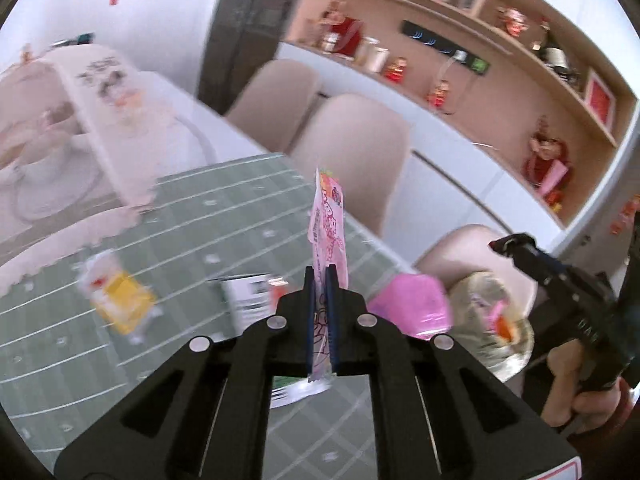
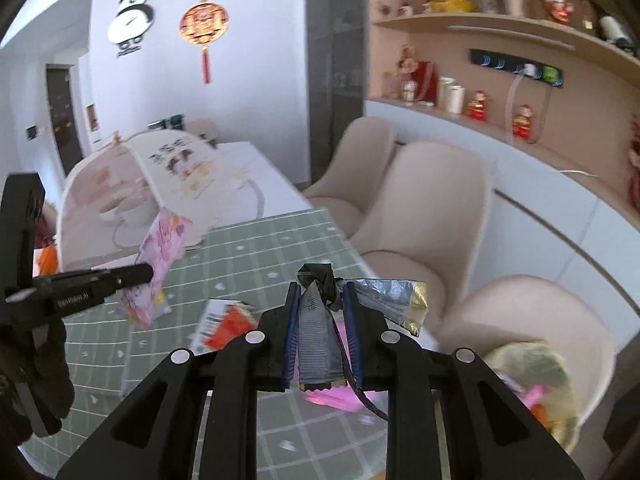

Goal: Collect trash
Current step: 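Carry both wrappers to the bin and lower them over it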

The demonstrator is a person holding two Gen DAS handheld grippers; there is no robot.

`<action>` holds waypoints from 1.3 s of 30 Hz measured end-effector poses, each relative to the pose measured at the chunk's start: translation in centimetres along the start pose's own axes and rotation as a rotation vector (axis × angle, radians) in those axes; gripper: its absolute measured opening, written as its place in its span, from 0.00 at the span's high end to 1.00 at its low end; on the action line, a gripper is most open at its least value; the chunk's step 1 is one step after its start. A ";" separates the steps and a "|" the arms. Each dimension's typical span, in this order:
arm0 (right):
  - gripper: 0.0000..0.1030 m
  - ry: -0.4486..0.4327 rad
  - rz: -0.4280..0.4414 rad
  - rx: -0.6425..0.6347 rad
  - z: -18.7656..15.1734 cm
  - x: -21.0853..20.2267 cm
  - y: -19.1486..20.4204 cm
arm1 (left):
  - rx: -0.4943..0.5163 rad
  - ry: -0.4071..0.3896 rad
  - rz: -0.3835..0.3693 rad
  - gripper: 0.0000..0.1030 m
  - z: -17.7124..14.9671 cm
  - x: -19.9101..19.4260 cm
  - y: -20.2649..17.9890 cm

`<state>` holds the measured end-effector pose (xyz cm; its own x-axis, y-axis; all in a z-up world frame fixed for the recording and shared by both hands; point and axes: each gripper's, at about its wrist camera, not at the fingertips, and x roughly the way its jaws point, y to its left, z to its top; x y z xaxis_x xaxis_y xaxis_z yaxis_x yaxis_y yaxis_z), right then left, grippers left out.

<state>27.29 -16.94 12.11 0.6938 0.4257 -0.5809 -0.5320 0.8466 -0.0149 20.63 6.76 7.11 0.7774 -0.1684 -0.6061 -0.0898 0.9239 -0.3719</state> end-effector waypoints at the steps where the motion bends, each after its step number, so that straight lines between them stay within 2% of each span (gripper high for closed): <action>1: 0.79 -0.003 -0.016 0.008 -0.2 -0.5 -1.0 | 0.007 0.009 -0.035 0.95 0.2 0.8 -1.2; 7: 0.79 -0.017 -0.134 0.057 -1.6 -3.4 -7.1 | 0.067 0.058 -0.160 0.95 0.0 4.4 -7.5; 11: 0.79 -0.021 -0.199 0.109 -3.2 -5.1 -11.0 | 0.115 0.120 -0.239 0.95 -0.9 6.8 -12.0; 17: 0.79 -0.009 -0.266 0.192 -5.6 -6.5 -15.6 | 0.188 0.193 -0.306 0.95 -2.2 9.5 -16.8; 21: 0.79 0.002 -0.295 0.231 -6.7 -7.0 -17.8 | 0.194 0.255 -0.350 0.95 -2.9 11.7 -19.0; 27: 0.79 0.008 -0.310 0.274 -7.9 -7.1 -20.0 | 0.236 0.314 -0.373 0.95 -4.1 14.4 -22.2; 39: 0.79 0.039 -0.320 0.272 -9.0 -6.1 -20.9 | 0.279 0.403 -0.397 0.95 -5.6 19.3 -26.0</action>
<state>29.79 -40.15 8.63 0.7812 0.1199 -0.6126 -0.1416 0.9898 0.0131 34.53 -22.40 1.13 0.4173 -0.5831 -0.6970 0.3656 0.8099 -0.4586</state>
